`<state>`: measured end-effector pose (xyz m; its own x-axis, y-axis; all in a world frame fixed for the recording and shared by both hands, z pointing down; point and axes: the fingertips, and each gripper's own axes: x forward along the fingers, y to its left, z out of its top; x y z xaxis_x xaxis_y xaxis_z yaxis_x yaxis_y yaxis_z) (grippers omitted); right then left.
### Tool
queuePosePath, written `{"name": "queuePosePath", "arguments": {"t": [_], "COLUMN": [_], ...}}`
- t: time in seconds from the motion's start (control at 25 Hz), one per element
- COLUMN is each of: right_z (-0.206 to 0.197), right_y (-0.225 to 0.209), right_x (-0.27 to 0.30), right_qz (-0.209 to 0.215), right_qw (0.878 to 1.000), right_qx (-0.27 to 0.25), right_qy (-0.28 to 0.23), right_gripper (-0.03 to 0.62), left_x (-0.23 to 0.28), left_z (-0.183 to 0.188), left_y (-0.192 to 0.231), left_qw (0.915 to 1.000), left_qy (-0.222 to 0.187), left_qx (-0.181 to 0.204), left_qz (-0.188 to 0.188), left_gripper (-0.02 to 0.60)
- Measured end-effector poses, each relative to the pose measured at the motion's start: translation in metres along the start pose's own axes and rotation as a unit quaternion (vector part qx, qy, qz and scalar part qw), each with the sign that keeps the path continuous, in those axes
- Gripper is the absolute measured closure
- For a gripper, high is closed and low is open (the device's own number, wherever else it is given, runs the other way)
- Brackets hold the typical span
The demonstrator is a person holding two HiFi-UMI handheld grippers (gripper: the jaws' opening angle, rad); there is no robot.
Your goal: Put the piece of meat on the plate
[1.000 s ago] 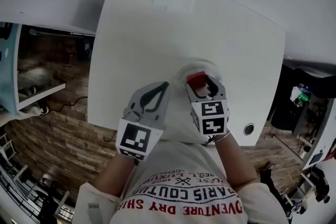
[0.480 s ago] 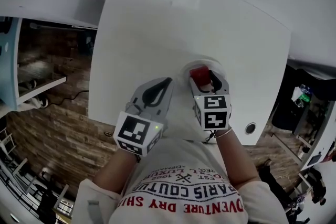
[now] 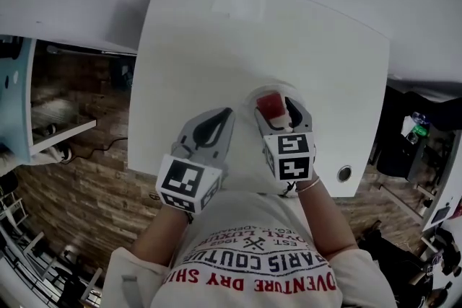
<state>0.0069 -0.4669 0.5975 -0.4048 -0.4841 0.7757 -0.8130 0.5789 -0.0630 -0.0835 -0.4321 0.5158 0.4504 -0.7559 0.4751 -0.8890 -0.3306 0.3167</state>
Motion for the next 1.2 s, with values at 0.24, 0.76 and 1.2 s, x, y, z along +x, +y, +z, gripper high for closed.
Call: {"name": "queuePosePath", "arguments": {"t": [0.24,0.76,1.2], "right_z": [0.022,0.094,0.127], "right_y": [-0.006,0.004,0.002], "right_x": [-0.046,-0.159,-0.234], "right_qz": [-0.012,-0.041,-0.071], "right_qw": [0.999,0.966,0.934], "right_qx": [0.003,0.021,0.027], "right_qy": [-0.035,-0.253,-0.348], "right_gripper": [0.466,0.582,0.582], "left_x": [-0.009,-0.044,-0.087], "left_z": [0.017,0.099,0.151], "left_y": [-0.017,-0.048,-0.061], "left_qw": [0.9995,0.9852,0.9641], "left_qy": [-0.013,-0.112,-0.196], "left_qx": [0.029,0.129,0.179], "left_qz": [-0.008,-0.012,-0.005], "left_gripper": [0.577,0.577,0.577]}}
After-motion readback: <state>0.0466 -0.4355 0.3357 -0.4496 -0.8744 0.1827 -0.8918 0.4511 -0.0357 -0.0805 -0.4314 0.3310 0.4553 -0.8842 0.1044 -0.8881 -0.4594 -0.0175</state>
